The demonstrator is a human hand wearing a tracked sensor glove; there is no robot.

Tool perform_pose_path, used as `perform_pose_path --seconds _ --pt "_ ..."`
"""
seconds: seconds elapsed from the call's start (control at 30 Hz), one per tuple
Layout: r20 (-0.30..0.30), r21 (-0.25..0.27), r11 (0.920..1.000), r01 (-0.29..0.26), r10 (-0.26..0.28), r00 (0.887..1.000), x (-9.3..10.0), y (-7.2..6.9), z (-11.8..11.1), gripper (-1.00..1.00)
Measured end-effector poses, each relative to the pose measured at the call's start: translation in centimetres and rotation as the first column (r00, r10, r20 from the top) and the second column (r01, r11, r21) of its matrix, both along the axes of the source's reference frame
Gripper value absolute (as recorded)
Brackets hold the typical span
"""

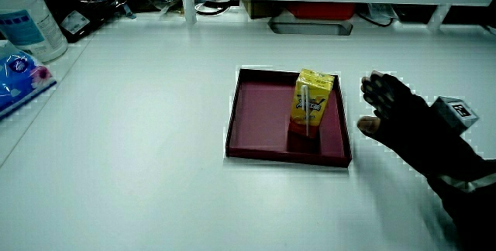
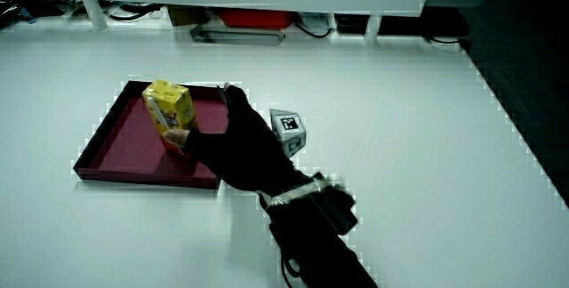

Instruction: Place ice redtea

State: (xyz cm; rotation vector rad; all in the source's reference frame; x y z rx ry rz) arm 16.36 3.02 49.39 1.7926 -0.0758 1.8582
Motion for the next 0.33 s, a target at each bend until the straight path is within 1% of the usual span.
perform_pose_path --seconds 0.07,0.1,0.13,0.17,0.23,0.27,0.3,0.33 --pt "-0.016 0.032 0.9994 0.012 -0.011 1.000 1.2 0.5 0.0 -1.00" --pt "-0.016 0.086 0.9959 0.028 -0.027 1.000 1.9 0.6 0.5 -1.00" --pt "-0.025 0.119 0.9924 0.032 -0.029 0.999 2.2 0.9 0.3 -1.00" --pt "-0.051 0.118 0.9917 0.051 -0.045 0.998 2.6 1.2 0.1 -1.00" --pt "-0.074 0.139 0.9878 0.071 -0.061 0.995 3.3 1.8 0.0 -1.00" --pt "-0.087 0.122 0.9899 0.072 -0.062 0.994 3.6 2.1 -0.3 -1.00" --pt "-0.072 0.132 0.9879 0.081 -0.072 0.995 3.9 2.3 -0.4 -1.00" --pt "-0.074 0.119 0.9898 0.078 -0.070 0.995 4.1 2.5 -0.8 -1.00"
